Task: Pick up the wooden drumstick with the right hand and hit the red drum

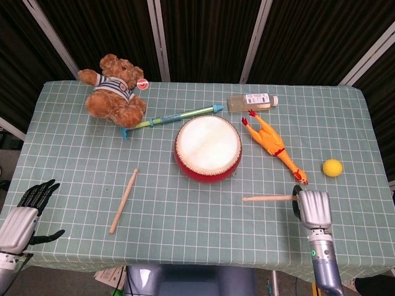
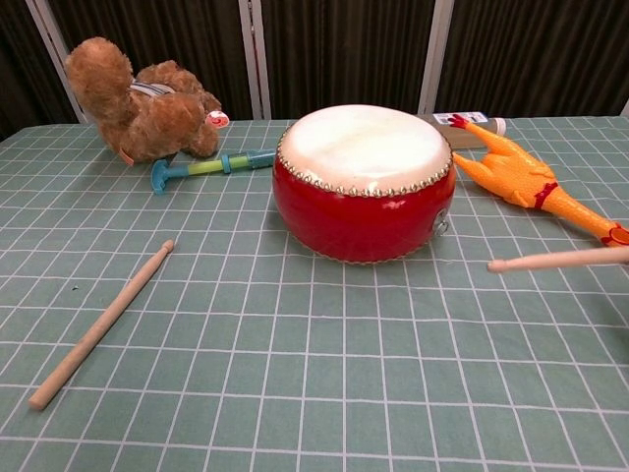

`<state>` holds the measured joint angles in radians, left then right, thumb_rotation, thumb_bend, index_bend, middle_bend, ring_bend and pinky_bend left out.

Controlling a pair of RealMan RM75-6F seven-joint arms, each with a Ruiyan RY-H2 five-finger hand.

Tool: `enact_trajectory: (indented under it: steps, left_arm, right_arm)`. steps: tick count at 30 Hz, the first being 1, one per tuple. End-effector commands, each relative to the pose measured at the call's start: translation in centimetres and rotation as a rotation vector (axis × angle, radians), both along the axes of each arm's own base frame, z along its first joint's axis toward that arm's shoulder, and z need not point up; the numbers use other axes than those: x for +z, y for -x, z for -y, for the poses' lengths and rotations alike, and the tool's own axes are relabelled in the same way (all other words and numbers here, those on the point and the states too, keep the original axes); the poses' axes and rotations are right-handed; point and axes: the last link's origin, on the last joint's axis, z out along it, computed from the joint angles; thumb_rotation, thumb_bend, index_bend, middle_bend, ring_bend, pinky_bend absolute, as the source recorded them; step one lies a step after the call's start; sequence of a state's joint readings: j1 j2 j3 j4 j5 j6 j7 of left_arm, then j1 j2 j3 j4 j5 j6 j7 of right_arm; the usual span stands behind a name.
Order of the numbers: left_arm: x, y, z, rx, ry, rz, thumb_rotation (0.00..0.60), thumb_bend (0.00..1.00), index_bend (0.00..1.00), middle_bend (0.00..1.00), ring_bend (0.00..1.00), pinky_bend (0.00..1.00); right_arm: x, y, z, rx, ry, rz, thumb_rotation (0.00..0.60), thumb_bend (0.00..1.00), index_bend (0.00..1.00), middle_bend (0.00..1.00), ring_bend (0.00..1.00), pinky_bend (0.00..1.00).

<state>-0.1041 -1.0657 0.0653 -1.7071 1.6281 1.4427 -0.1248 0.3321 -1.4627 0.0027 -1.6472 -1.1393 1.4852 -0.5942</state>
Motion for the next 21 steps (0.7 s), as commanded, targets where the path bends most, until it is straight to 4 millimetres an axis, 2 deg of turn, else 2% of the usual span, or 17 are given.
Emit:
enact_trajectory:
  steps: [1,7,15,17,21]
  left_arm:
    - [0.0,0.0,0.0,-0.005,-0.005,-0.004,0.600,0.00,0.00,0.00,0.00,0.00]
    - [0.0,0.0,0.2,-0.014,-0.011,-0.011,0.600,0.00,0.00,0.00,0.00,0.00]
    - [-0.1,0.0,0.1,-0.013,-0.008,-0.010,0.600,0.00,0.00,0.00,0.00,0.00]
    - [-0.1,0.0,0.1,-0.013,-0.005,-0.010,0.600,0.00,0.00,0.00,0.00,0.00]
    - [-0.1,0.0,0.1,-0.013,-0.005,-0.011,0.600,0.00,0.00,0.00,0.00,0.00]
  right_arm:
    - [-1.0,0.2,-1.0,-0.028,-0.039,0.002,0.600,0.68,1.00,1.00,1.00,0.92]
    - [-2.3,0.2,-1.9,-0.048,-0.063,0.016,0.600,0.68,1.00,1.00,1.00,0.92]
    - [-3.2,0.6,-1.9,-0.079,-0.081,0.009,0.600,0.68,1.00,1.00,1.00,0.91]
    - [-3.3,0.8,-1.8,-0.096,-0.093,0.001,0.600,0.67,0.94,1.00,0.99,0.88]
    - [-3.7,1.2,-2.0,-0.128,-0.136,-0.033,0.600,0.65,0.62,0.95,0.91,0.80]
